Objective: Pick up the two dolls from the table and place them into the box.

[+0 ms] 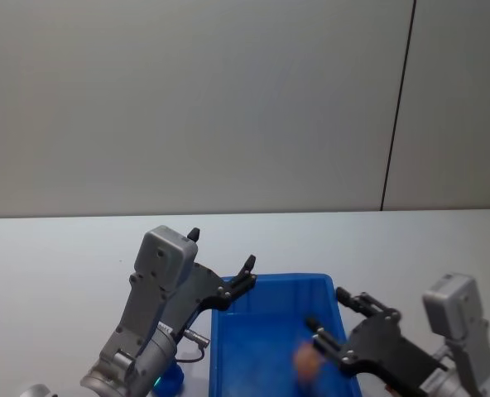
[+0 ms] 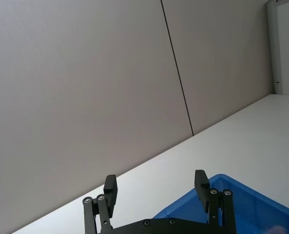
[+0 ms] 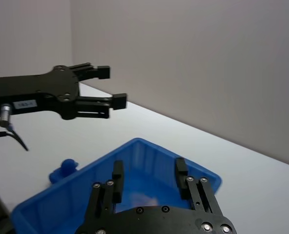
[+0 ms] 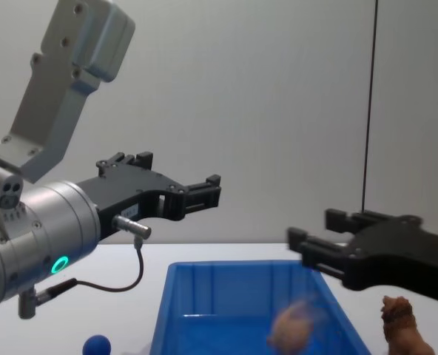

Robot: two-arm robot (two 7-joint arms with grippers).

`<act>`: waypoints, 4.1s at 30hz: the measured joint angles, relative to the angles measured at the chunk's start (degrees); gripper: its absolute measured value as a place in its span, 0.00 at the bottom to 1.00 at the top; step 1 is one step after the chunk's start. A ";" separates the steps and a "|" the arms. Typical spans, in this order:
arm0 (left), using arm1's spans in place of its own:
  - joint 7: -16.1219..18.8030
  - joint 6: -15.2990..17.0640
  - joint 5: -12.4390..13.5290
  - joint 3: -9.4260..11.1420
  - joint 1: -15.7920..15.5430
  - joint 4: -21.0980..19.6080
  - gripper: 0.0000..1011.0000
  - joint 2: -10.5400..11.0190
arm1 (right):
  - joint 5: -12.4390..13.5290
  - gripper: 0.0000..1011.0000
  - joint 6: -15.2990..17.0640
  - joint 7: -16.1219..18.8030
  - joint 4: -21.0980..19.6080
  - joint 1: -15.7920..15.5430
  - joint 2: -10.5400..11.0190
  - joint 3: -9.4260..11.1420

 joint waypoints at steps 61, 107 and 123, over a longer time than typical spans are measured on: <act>0.00 0.00 0.00 0.00 0.00 0.00 0.99 0.00 | -3.62 0.99 5.79 -24.71 -4.39 -9.85 3.36 0.57; 0.00 0.00 0.00 0.00 0.00 0.00 0.99 0.00 | -2.77 0.30 3.00 -22.01 9.73 -3.72 -1.97 0.03; 0.00 0.00 0.00 0.00 0.00 0.00 0.99 0.00 | -2.64 0.30 0.47 -18.47 4.42 -2.68 -1.92 0.51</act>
